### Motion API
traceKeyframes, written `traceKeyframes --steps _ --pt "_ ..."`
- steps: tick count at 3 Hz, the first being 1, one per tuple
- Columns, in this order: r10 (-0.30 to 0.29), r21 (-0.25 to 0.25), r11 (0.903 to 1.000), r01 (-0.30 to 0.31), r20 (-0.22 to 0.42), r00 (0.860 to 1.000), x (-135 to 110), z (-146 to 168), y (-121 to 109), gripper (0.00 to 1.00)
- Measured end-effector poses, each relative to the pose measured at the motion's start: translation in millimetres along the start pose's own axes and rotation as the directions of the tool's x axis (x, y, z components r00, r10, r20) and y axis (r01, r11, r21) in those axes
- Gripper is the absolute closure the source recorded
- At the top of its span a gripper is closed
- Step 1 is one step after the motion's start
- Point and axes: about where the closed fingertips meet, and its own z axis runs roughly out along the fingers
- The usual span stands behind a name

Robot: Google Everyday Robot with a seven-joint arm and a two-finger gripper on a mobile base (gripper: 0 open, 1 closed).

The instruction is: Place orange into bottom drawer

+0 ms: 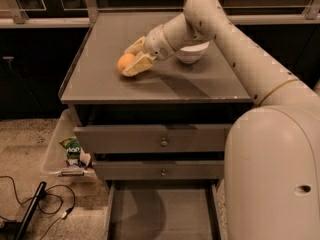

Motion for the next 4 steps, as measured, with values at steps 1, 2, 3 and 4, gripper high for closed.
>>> traceKeyframes --steps 1,2,3,4 --pt "0.000 0.000 1.0000 0.000 0.000 1.000 0.0 0.0 0.0 0.88" --pt "0.000 0.000 1.0000 0.000 0.000 1.000 0.0 0.0 0.0 1.00" --pt "-0.007 0.001 1.0000 0.007 0.001 1.000 -0.8 0.7 3.4 1.00" --pt "-0.044 0.029 0.9986 0.044 0.033 0.998 -9.2 -15.7 23.1 1.00"
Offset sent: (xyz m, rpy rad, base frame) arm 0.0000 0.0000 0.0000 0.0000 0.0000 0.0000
